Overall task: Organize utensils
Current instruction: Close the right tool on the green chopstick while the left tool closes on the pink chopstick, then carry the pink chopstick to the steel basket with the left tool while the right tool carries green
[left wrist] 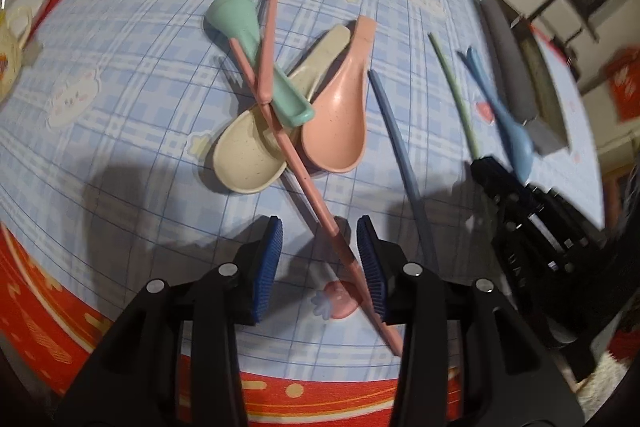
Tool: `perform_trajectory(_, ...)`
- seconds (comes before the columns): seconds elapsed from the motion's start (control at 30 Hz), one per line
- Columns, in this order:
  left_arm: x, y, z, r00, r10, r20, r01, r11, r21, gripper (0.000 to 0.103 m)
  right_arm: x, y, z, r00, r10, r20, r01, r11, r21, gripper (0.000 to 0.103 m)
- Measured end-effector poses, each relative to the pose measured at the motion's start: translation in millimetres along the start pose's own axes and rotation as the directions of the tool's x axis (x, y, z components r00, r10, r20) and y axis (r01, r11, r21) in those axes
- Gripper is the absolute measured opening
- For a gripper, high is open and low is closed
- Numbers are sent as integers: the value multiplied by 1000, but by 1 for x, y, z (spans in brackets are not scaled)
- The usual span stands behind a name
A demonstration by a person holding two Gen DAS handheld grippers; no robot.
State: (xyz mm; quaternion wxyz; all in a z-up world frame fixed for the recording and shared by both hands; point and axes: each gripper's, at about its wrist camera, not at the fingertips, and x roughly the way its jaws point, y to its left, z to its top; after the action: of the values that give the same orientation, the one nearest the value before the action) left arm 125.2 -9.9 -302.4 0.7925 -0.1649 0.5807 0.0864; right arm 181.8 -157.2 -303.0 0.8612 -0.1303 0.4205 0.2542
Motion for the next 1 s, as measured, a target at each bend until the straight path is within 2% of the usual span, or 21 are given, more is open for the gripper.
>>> perform_trajectory(0.1,2,-9,0,999,53,-4,-52,997,48,39,0,0,0,1000,-1,0,1,1000,-3,8)
perform_trajectory(0.17,3,-8,0,997,71,0,-71,996,48,32,0,0,0,1000,2,0,-2,1000,-1,8)
perform_trajectory(0.23,3,-4,0,996,89,2,-89,995,41,20,0,0,0,1000,4,0,-4,1000,0,8)
perform_trajectory(0.3,2,2,0,997,77,1,-77,997,25,15,0,0,0,1000,6,0,-6,1000,1,8)
perform_trajectory(0.57,-2,26,-7,1000,-10,-26,7,996,-85,11,0,-3,0,1000,19,0,-19,1000,10,8)
perform_trajectory(0.73,-10,38,-12,1000,-21,-20,18,991,-135,11,0,-4,0,1000,27,1,-27,999,16,8)
perform_trajectory(1.0,-22,45,-18,999,-34,0,33,988,-151,11,-2,-4,-2,999,41,1,-41,999,21,7)
